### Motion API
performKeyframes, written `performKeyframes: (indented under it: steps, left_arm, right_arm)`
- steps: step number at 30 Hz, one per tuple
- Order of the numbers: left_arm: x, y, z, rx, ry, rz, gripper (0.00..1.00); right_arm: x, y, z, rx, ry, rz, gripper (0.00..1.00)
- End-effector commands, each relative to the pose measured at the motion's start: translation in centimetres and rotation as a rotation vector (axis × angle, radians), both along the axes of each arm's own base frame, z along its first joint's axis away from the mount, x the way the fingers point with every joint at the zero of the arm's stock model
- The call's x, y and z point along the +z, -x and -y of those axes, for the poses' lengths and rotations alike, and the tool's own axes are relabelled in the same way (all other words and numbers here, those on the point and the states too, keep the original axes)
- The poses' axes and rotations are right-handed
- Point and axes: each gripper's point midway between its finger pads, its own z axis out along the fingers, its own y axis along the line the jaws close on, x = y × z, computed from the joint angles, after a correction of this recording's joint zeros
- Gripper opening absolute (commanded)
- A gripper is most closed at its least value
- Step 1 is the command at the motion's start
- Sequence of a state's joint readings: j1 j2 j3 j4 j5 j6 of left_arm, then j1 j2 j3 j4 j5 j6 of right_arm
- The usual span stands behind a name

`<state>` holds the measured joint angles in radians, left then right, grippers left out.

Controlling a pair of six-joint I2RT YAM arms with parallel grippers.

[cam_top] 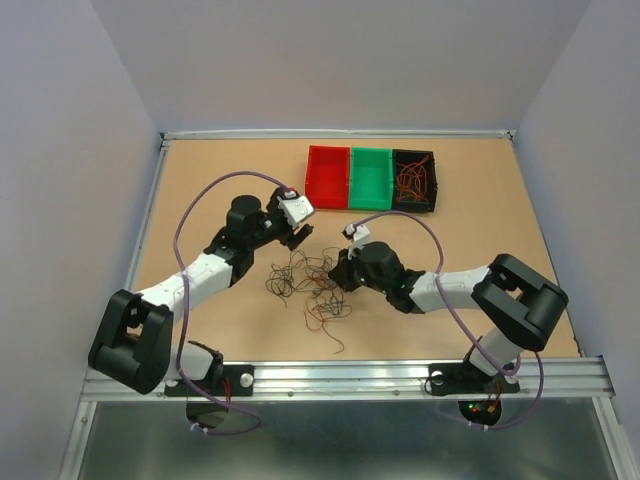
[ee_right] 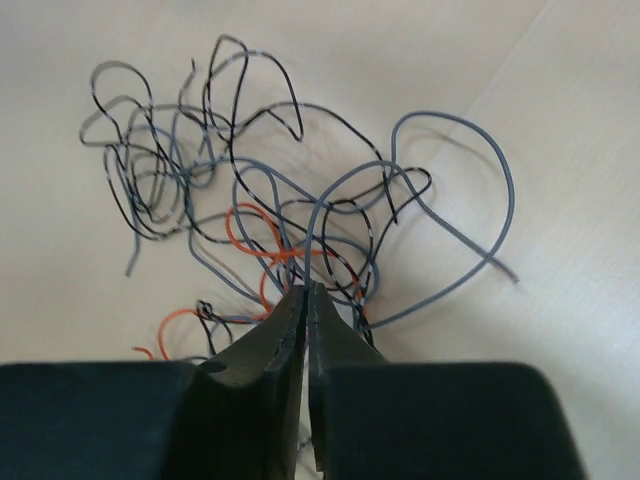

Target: Untangle the cables

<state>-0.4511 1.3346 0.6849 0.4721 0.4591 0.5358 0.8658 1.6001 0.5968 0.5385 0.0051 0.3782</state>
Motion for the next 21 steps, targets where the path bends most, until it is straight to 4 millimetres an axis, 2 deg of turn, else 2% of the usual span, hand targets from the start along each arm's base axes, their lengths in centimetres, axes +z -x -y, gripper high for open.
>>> performKeyframes:
  steps: [1,2,3,5,6,8,9,12,13,14,16,17,19,20,21]
  left_arm:
    - [4.8,0.1,-0.3,0.013,0.089,0.137,0.79]
    - [5.1,0.5,-0.1,-0.009,0.095,0.145,0.79]
    - [5.2,0.7,-0.1,-0.017,0.094,0.152,0.79]
    - [5.0,1.1,0.2,-0.049,0.092,0.149,0.8]
    - [4.9,1.4,0.4,-0.064,0.085,0.149,0.8]
    - [4.7,1.7,0.6,-0.092,0.08,0.143,0.8]
    - [4.5,1.8,0.7,-0.101,0.071,0.141,0.8]
    - [4.6,2.4,0.9,-0.132,0.07,0.146,0.8]
    - [4.6,2.5,0.9,-0.139,0.069,0.147,0.8]
    - [4.6,2.7,0.9,-0.146,0.067,0.151,0.8]
    - [4.9,2.8,0.9,-0.148,0.07,0.158,0.8]
    - [5.1,2.9,0.8,-0.147,0.073,0.162,0.8]
    - [5.2,3.1,0.8,-0.15,0.077,0.162,0.8]
    - [5.4,3.3,0.8,-0.154,0.081,0.169,0.8]
    - [5.7,3.3,0.7,-0.158,0.08,0.182,0.8]
  right_arm:
    - [5.0,-1.7,-1.6,-0.029,-0.138,0.127,0.0]
    - [5.4,-1.5,-1.6,-0.025,-0.15,0.134,0.01]
    - [6.6,-1.3,-1.6,-0.021,-0.178,0.156,0.01]
    - [6.9,-0.1,-1.1,0.01,-0.202,0.158,0.01]
    - [8.6,0.5,-1.3,0.045,-0.249,0.182,0.01]
    - [8.9,1.9,-0.8,0.078,-0.273,0.177,0.01]
    - [10.7,2.4,-0.5,0.088,-0.316,0.208,0.01]
    - [11.9,4.4,0.1,0.142,-0.38,0.224,0.01]
    - [13.7,5.2,0.5,0.161,-0.43,0.258,0.01]
    - [13.3,6.2,1.1,0.183,-0.443,0.247,0.01]
    - [14.5,7.2,1.9,0.19,-0.496,0.269,0.01]
    - [16.1,7.6,2.7,0.18,-0.539,0.305,0.01]
    - [16.3,8.4,3.9,0.165,-0.57,0.312,0.01]
    - [17.9,8.9,4.8,0.159,-0.621,0.349,0.0]
    - [17.2,9.3,5.4,0.154,-0.62,0.344,0.01]
